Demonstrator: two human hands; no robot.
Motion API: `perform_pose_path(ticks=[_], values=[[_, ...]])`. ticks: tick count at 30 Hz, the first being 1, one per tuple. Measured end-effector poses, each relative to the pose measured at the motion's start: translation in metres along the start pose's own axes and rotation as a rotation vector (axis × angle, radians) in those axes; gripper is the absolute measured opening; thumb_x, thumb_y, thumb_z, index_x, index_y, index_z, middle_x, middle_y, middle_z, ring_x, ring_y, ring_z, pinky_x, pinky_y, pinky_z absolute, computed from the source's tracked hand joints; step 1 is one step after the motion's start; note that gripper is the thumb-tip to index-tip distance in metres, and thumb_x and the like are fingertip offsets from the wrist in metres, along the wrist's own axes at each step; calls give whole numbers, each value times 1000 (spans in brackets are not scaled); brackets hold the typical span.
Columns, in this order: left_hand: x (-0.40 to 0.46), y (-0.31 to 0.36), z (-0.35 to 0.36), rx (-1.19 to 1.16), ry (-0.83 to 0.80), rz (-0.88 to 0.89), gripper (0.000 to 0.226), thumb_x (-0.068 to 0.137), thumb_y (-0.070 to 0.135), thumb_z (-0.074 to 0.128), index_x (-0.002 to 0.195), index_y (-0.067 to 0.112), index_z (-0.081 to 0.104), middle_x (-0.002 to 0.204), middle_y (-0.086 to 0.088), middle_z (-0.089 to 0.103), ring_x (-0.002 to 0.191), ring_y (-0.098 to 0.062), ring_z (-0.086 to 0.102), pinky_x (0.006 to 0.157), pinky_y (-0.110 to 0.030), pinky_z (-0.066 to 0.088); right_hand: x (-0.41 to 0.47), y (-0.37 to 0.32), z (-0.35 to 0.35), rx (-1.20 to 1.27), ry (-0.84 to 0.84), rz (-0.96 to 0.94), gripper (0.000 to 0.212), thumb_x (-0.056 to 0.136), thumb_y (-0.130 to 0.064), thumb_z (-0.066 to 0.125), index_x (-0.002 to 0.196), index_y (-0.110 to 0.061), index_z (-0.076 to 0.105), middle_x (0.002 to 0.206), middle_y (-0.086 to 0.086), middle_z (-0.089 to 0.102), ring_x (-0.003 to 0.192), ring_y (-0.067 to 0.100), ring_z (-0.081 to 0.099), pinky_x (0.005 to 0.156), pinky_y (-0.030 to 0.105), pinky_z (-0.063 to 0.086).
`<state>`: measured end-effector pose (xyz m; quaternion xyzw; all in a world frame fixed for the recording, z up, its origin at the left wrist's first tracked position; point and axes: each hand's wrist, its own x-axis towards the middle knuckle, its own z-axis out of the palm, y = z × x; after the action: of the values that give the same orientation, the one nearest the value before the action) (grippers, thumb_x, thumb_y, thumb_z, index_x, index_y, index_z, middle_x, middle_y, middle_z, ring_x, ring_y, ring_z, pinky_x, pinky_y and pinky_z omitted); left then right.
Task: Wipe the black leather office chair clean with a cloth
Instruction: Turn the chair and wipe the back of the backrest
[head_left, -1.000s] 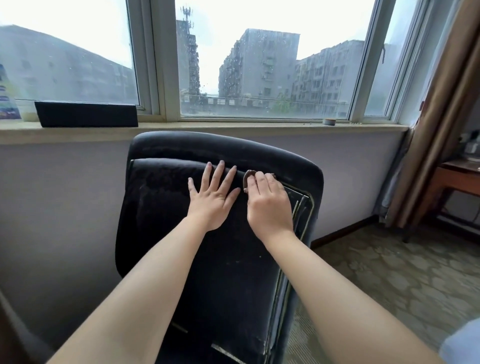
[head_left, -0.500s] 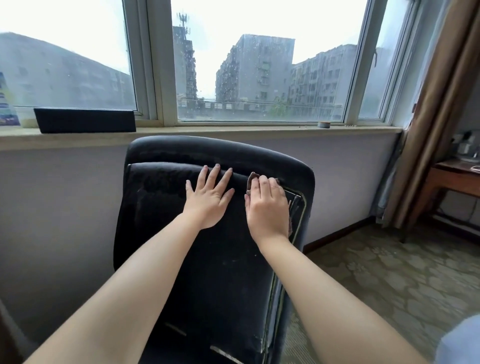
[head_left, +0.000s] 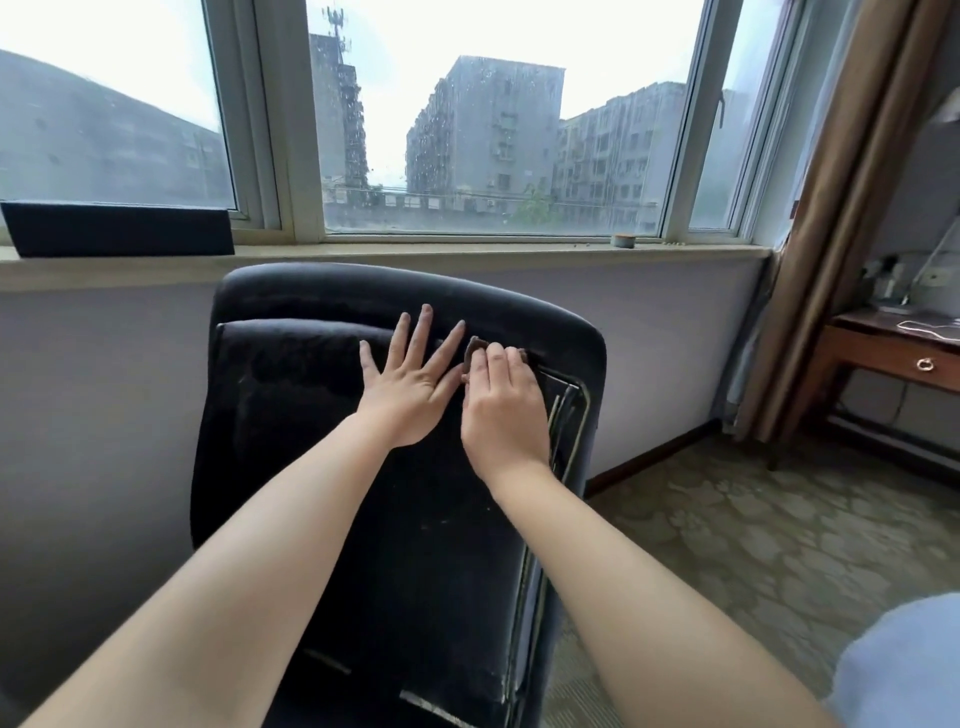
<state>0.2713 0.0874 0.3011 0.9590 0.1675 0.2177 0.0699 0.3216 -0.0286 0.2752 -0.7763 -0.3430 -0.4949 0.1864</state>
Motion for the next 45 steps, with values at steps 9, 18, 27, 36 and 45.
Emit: perform_pose_path(ticks=[9,18,27,36,45], values=[[-5,8,13,-47,72,-47,54,100,53,17,147,47,-10,157,8,-27,142,-13,-29,112,-55,-19,-10,4,-6,-49,27,105,43,80,-16,73,117,1,63,115,19,64,109,33,60,96,40,47],[-10,12,18,-32,132,-41,56,98,55,16,148,45,-8,158,6,-24,142,-13,-29,113,-55,-17,-17,21,-16,16,42,50,41,79,-12,73,117,2,64,117,18,64,110,34,61,94,40,48],[-14,24,27,-84,157,-61,52,102,48,15,148,44,-8,157,5,-26,141,-19,-31,111,-60,-16,-1,0,-6,29,-19,91,40,78,-11,74,114,3,65,115,20,65,110,34,61,97,41,46],[-15,26,27,-117,181,-86,52,102,46,17,149,44,-3,159,6,-20,143,-18,-28,112,-56,-17,-15,22,-14,45,11,64,42,78,-5,73,117,5,62,116,21,64,110,37,60,94,44,47],[-17,26,25,-107,145,-89,52,102,47,16,149,44,-5,159,6,-21,142,-17,-29,113,-55,-17,-19,34,-25,-8,-44,-10,46,71,-1,75,115,4,64,115,23,64,108,36,62,92,44,48]])
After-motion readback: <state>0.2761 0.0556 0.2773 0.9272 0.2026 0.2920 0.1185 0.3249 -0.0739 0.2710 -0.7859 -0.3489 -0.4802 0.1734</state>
